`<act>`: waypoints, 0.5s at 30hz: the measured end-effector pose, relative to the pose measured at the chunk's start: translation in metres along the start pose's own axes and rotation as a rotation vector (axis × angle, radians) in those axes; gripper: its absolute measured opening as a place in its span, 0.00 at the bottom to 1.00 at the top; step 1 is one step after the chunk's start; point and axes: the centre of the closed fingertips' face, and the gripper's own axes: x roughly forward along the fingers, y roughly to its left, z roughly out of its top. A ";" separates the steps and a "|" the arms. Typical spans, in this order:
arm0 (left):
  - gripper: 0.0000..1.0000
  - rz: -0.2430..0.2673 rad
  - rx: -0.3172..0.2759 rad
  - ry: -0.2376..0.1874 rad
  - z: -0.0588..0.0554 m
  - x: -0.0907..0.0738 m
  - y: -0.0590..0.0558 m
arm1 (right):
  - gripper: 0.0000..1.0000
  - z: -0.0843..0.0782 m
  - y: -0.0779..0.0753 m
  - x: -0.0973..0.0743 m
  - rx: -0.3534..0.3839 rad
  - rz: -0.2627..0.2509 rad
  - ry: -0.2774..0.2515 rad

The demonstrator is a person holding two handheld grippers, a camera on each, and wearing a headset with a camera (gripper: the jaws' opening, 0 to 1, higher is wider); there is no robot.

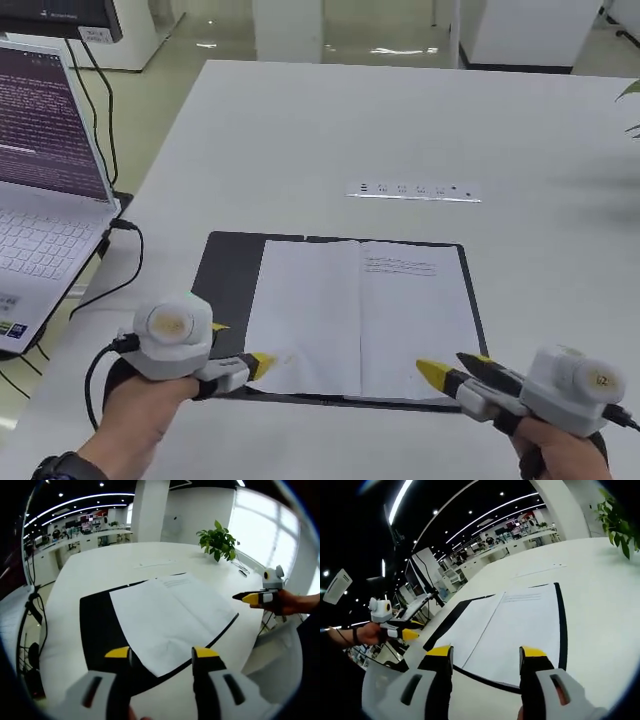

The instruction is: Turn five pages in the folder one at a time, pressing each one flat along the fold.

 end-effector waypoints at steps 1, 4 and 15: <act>0.48 0.000 0.001 -0.003 0.000 -0.003 -0.001 | 0.53 0.000 0.000 -0.002 -0.006 -0.002 0.001; 0.49 0.013 0.033 -0.011 0.000 -0.011 0.000 | 0.55 -0.003 0.000 -0.010 -0.039 -0.012 0.011; 0.63 0.026 0.047 -0.039 -0.002 -0.036 -0.008 | 0.61 -0.018 -0.004 -0.038 -0.049 -0.036 0.037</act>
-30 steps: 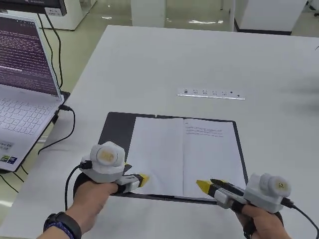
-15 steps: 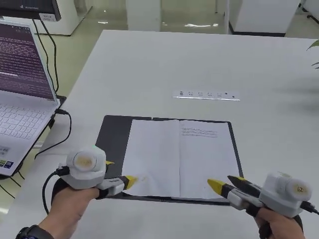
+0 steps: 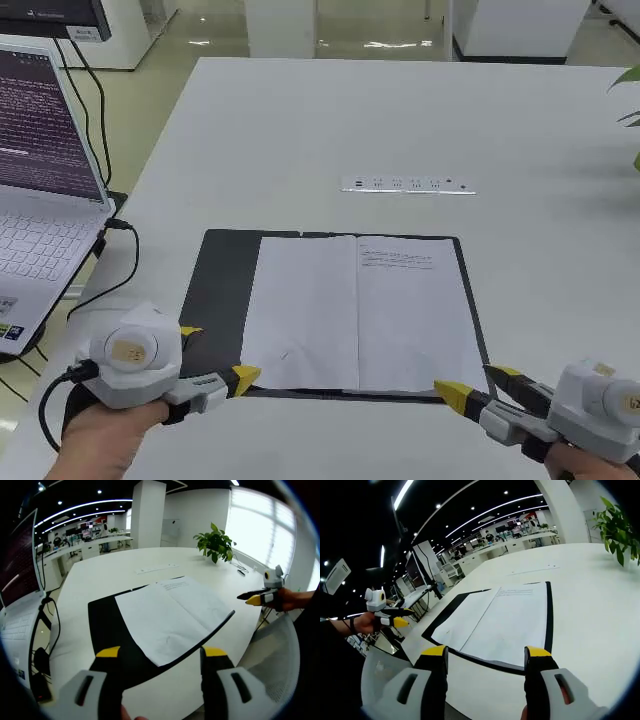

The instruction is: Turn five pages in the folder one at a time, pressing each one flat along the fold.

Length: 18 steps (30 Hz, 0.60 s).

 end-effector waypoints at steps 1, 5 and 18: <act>0.64 0.001 -0.007 -0.007 0.000 -0.002 0.000 | 0.61 -0.001 0.000 -0.002 0.000 -0.003 0.002; 0.68 0.008 -0.039 -0.019 -0.004 -0.004 0.001 | 0.63 -0.002 0.001 -0.008 -0.015 -0.022 0.009; 0.72 -0.034 -0.023 -0.007 -0.002 0.004 -0.019 | 0.65 0.005 0.001 -0.016 -0.002 -0.032 -0.019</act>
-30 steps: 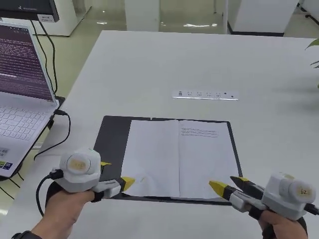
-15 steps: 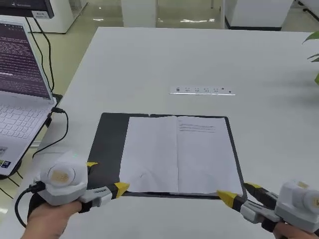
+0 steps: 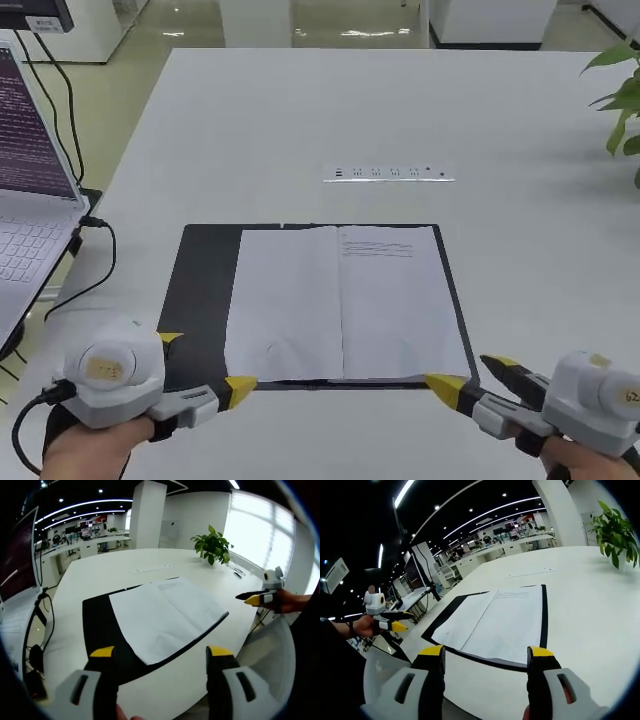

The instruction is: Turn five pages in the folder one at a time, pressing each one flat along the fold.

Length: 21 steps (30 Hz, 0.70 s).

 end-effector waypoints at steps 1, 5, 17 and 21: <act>0.72 -0.003 0.000 -0.001 0.001 0.001 -0.001 | 0.65 0.000 -0.001 -0.001 0.003 -0.001 -0.001; 0.72 -0.015 -0.004 -0.005 0.006 0.007 -0.005 | 0.65 0.000 -0.006 -0.004 0.014 -0.010 -0.005; 0.72 -0.048 0.015 0.008 0.012 0.022 -0.019 | 0.66 -0.004 -0.015 -0.009 0.036 -0.028 -0.003; 0.71 -0.065 0.025 0.013 0.015 0.028 -0.026 | 0.66 -0.005 -0.018 -0.010 0.046 -0.034 -0.001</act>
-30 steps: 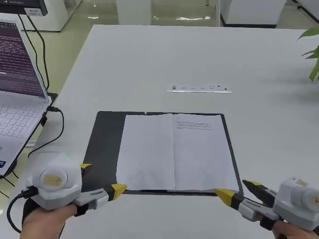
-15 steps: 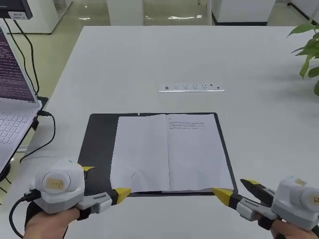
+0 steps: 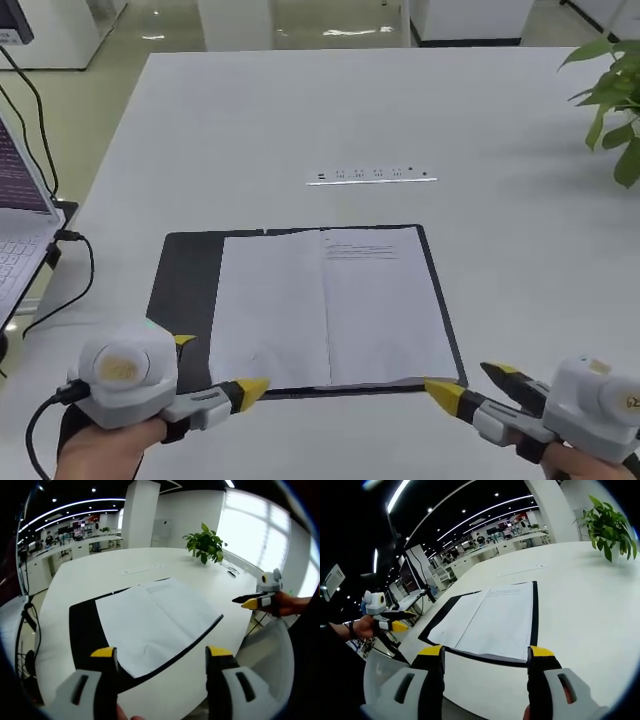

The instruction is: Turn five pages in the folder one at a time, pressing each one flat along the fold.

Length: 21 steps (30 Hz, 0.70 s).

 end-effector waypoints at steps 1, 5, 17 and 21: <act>0.71 -0.004 0.002 0.001 0.001 0.002 -0.002 | 0.66 0.000 0.000 0.000 0.001 0.000 0.000; 0.71 -0.028 0.013 0.006 0.006 0.011 -0.012 | 0.66 -0.003 -0.004 -0.002 0.007 -0.005 0.006; 0.70 -0.112 0.075 0.032 0.019 0.043 -0.049 | 0.66 -0.007 -0.009 -0.005 0.019 -0.007 0.008; 0.70 -0.137 0.089 0.036 0.024 0.051 -0.058 | 0.65 -0.008 -0.011 -0.004 0.024 -0.003 0.010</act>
